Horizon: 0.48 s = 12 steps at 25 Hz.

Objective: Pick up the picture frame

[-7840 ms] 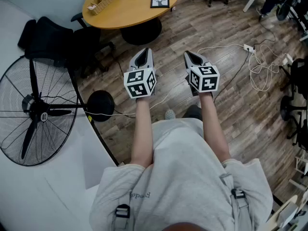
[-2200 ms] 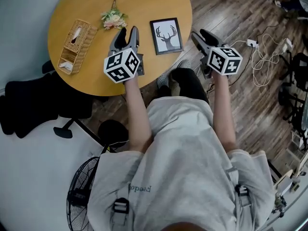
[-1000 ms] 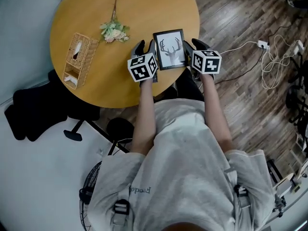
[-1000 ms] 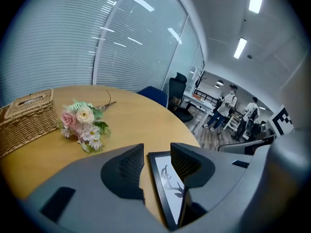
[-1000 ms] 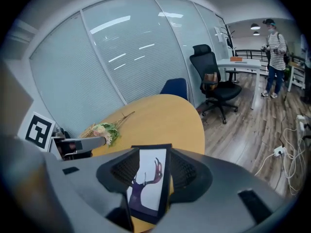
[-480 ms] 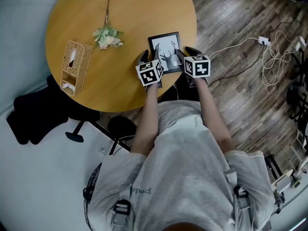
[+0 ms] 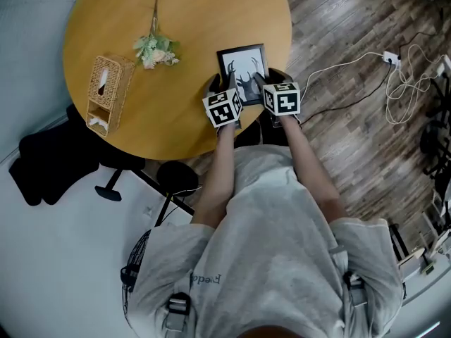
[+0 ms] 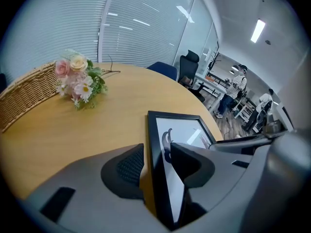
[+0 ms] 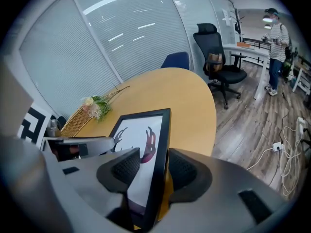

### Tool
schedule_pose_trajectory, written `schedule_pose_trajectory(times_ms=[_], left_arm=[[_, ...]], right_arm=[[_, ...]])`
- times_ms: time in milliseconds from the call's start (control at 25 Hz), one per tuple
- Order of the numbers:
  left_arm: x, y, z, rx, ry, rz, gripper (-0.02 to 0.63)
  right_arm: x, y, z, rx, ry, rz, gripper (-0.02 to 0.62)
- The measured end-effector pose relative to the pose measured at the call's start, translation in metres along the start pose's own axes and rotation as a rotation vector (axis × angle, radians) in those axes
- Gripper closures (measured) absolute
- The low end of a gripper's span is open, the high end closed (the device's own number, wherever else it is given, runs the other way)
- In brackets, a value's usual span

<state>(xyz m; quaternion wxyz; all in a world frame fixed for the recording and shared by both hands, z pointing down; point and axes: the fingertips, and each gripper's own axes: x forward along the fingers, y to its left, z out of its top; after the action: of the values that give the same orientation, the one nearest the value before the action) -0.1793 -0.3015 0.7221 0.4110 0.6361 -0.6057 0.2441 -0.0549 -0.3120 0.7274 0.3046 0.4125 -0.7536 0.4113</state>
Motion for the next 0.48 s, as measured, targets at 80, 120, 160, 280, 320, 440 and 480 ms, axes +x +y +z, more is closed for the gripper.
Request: schedule_pose_trajectory(times_ms=[80,120,160,280,320,440,480], left_arm=[[-0.0014,-0.0003,-0.0016,0.001,0.005,0.0,0.419],[-0.0024,-0.0004,-0.0036,-0.001,0.01,-0.001,0.419],[-0.0033,-0.0007,-0.0059,-0.005,0.014,-0.002,0.42],[-0.0029,-0.0057,-0.0101,-0.022,0.018,0.002,0.439],[-0.0023,-0.0076,-0.0098,-0.025,0.019,0.009,0.446],[-0.0021,-0.008,-0.0088,-0.027,0.019,0.015,0.453],[-0.0022,-0.0075,-0.0087,-0.027,0.017,0.01,0.453]], right_arm=[[0.0001,0.0,-0.0003,-0.005,-0.007,-0.013,0.405],[0.0004,0.0003,-0.0006,-0.005,-0.006,-0.016,0.405],[0.0007,0.0006,-0.0009,-0.001,-0.006,-0.016,0.405],[0.0003,0.0003,-0.0013,0.018,-0.006,-0.023,0.405],[0.0002,0.0003,-0.0009,0.018,-0.007,-0.027,0.404],[0.0008,0.0019,-0.001,-0.002,0.003,-0.014,0.403],[0.0007,0.0017,-0.0009,-0.001,0.004,-0.008,0.405]])
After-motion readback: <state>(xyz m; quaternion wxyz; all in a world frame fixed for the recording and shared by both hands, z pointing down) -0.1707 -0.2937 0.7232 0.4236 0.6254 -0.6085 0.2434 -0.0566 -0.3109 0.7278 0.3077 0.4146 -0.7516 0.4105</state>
